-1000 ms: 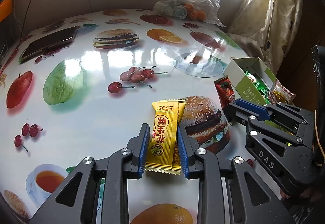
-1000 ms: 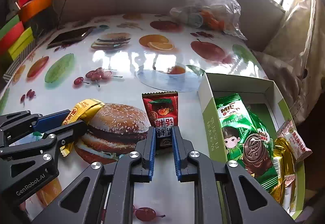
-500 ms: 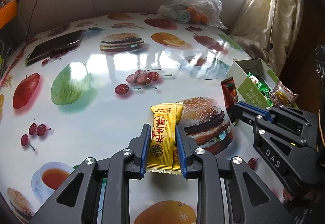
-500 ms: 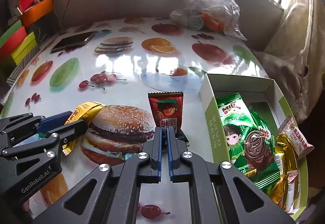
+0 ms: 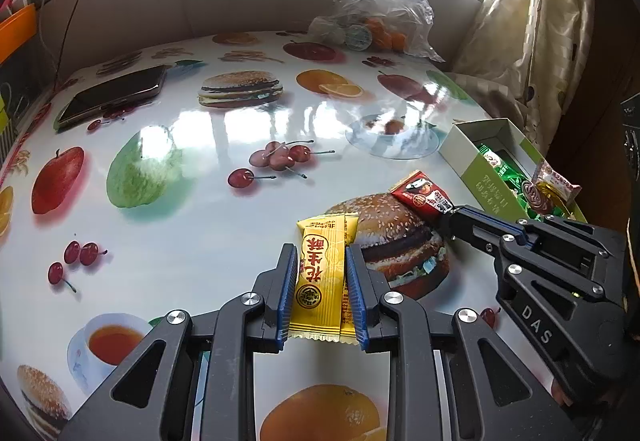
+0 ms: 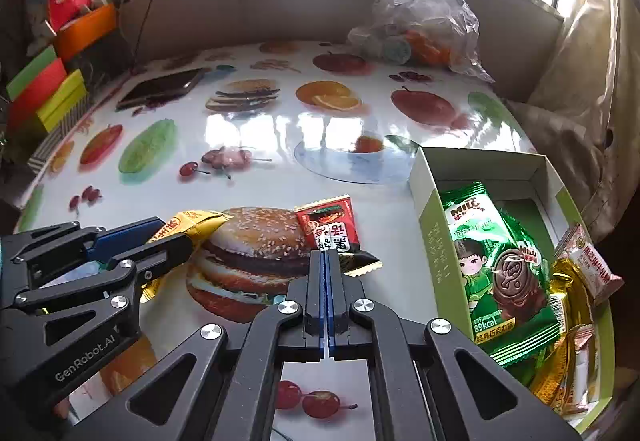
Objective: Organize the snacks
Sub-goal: 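Grasp the yellow peanut candy with the left tool while the right tool grasps the red candy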
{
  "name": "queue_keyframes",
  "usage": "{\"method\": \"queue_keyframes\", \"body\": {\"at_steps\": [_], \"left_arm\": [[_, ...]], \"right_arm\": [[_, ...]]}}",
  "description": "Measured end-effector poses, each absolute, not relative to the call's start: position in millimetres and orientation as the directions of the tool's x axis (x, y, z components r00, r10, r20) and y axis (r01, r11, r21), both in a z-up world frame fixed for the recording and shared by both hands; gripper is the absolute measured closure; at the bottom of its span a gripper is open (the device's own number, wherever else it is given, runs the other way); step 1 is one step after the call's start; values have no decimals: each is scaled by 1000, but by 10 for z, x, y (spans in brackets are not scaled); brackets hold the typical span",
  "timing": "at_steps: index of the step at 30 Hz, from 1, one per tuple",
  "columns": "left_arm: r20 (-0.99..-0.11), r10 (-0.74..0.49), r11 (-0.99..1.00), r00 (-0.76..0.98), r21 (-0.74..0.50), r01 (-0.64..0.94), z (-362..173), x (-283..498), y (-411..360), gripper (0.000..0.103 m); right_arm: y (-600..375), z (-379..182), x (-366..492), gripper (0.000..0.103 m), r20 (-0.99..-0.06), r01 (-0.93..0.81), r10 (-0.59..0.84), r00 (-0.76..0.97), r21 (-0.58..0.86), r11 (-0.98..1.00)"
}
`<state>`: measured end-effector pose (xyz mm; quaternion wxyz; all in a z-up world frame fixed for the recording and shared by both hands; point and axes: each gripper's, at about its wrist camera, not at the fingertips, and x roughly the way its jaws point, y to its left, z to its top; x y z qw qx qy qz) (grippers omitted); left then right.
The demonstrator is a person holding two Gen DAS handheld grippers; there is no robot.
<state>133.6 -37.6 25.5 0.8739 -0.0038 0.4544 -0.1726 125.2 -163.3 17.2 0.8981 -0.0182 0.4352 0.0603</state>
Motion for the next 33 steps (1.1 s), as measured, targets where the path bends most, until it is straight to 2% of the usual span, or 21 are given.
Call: {"method": "queue_keyframes", "body": {"at_steps": [2,4,9,17,22,27,33], "left_arm": [[-793,-303,941,528,-162,297,250,1332,-370,77],[-793,-304,941,527,-164,296,245,1333,-369,77],[-795,-307,941,523,-169,294,240,1346,-376,77],[-801,-306,940,514,-168,297,202,1370,-390,77],[-804,-303,941,511,-167,295,196,1372,-393,77],[-803,-303,941,513,-166,296,209,1370,-401,77],[-798,-303,940,522,-158,303,254,1353,-420,77]], "right_arm": [[-1671,200,1240,100,-770,-142,133,624,56,988],[-1716,247,1239,93,-755,-142,156,636,84,986],[-1649,252,1312,78,-766,-172,119,632,11,985],[-1648,52,1482,67,-811,-182,103,576,-4,983],[-1673,-9,1498,68,-817,-172,101,567,2,985],[-1673,-17,1491,75,-814,-160,104,571,13,987],[-1673,32,1431,77,-803,-155,114,586,27,988]]}}
